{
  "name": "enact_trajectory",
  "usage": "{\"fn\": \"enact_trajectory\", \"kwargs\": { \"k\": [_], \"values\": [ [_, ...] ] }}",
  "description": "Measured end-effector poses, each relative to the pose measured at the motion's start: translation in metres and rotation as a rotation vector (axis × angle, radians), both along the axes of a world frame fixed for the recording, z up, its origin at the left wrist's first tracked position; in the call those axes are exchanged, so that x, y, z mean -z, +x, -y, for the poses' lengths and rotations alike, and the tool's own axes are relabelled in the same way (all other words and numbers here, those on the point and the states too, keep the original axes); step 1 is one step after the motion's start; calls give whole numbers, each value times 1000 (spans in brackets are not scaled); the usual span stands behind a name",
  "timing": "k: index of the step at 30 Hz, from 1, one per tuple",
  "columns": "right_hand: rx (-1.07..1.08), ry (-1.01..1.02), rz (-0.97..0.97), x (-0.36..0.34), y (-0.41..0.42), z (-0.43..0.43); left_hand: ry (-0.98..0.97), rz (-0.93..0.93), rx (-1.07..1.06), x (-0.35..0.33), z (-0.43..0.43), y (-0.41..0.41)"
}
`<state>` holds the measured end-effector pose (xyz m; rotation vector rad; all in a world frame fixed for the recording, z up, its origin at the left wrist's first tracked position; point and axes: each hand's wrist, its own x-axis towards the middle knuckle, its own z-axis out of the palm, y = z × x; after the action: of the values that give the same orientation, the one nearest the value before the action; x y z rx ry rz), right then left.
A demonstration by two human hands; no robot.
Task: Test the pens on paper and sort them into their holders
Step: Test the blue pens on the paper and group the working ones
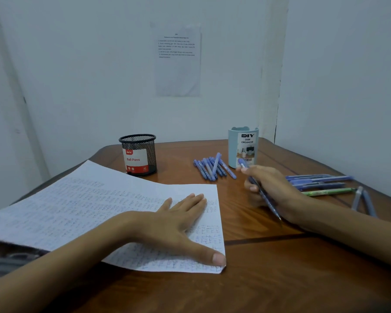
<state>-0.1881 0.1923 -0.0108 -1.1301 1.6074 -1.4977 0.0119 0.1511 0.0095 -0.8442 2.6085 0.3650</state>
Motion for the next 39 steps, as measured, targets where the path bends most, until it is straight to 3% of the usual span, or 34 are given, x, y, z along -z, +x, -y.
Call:
{"fn": "enact_trajectory", "kwargs": {
  "k": [9,23,27,31,39],
  "values": [
    [-8,61,-47,-1,-6,1,11,-3,56,2,8,4],
    [26,-42,65,-1,-3,-5,17,-16,45,7,11,3],
    [-18,34,-80,-2,-3,-1,6,-54,10,4,8,2],
    [-84,233,-318,-15,1,27,9,-78,24,2,6,3],
    [61,327,-718,-21,-6,126,16,-140,27,5,14,2]
  ]
}}
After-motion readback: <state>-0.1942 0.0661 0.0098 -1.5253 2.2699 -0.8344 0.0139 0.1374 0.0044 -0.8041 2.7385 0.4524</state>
